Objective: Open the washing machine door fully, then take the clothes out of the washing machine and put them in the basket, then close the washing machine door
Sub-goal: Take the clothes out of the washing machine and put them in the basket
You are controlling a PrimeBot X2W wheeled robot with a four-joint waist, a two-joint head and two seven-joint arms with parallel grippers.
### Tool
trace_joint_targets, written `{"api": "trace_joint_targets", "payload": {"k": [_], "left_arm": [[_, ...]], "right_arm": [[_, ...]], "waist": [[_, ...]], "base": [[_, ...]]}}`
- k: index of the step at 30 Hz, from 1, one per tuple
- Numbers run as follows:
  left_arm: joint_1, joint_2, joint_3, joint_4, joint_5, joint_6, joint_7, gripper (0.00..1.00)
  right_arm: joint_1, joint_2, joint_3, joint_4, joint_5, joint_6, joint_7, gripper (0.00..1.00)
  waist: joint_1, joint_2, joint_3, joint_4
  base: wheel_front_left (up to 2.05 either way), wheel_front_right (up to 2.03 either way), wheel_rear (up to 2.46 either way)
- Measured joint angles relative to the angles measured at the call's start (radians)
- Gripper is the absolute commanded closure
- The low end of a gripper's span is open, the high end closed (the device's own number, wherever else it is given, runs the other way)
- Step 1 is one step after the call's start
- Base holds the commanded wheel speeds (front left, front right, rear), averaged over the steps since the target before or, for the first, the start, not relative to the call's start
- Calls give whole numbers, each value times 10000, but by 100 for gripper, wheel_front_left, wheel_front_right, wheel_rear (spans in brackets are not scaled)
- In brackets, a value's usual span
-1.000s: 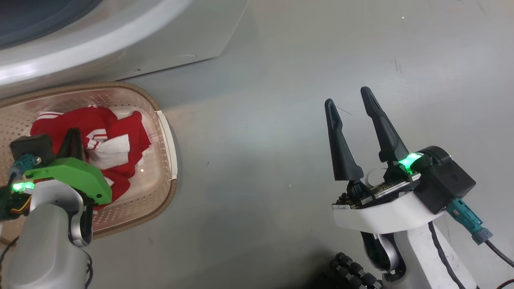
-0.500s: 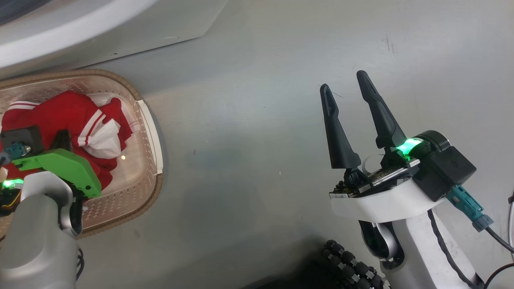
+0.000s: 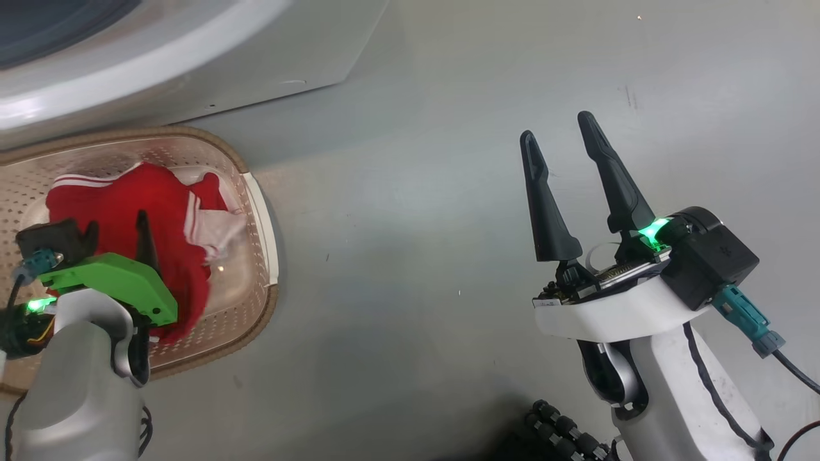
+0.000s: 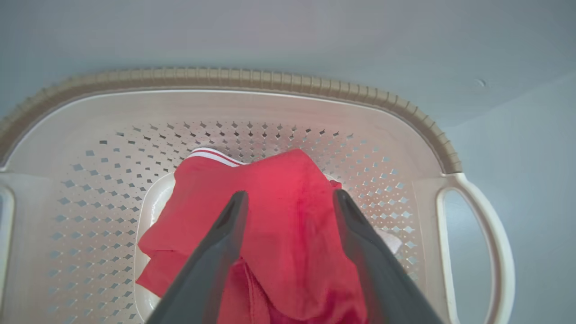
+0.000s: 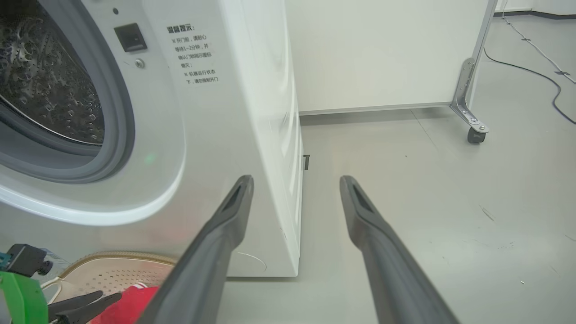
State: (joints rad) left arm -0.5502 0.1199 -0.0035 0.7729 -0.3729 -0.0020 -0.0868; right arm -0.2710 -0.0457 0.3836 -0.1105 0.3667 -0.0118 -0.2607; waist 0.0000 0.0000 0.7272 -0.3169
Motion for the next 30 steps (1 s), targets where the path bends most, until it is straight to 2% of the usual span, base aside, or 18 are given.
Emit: {"api": "trace_joint_targets", "payload": {"k": [5,11,26,27,30], "left_arm": [[24,-104,-194,98,42,-280,-754,0],[183,-502,-385,-17,56,-571,-1645,0],[1008,-723,-794,-1471,393,-794,-1703,0],[1094,-732,-740,-2015,420,-798,-1699,0],[1150,-736,-690,-2487,445,-819,-1699,0]], "right_arm": [[-62,-2,-230,259,-201,2,0,0],[-31,-6,-663,617,-629,4,2,0],[780,-123,-1104,1068,-882,109,2,0],[910,-167,-1156,1137,-932,148,0,0],[1030,-174,-1175,1204,-1014,196,2,0]], "waist": [[0,0,-415,200],[0,0,-1110,594],[0,0,-2691,1596],[0,0,-2931,1737],[0,0,-3171,1874]], "base": [[0,0,0],[0,0,0],[0,0,0],[0,0,0],[0,0,0]]}}
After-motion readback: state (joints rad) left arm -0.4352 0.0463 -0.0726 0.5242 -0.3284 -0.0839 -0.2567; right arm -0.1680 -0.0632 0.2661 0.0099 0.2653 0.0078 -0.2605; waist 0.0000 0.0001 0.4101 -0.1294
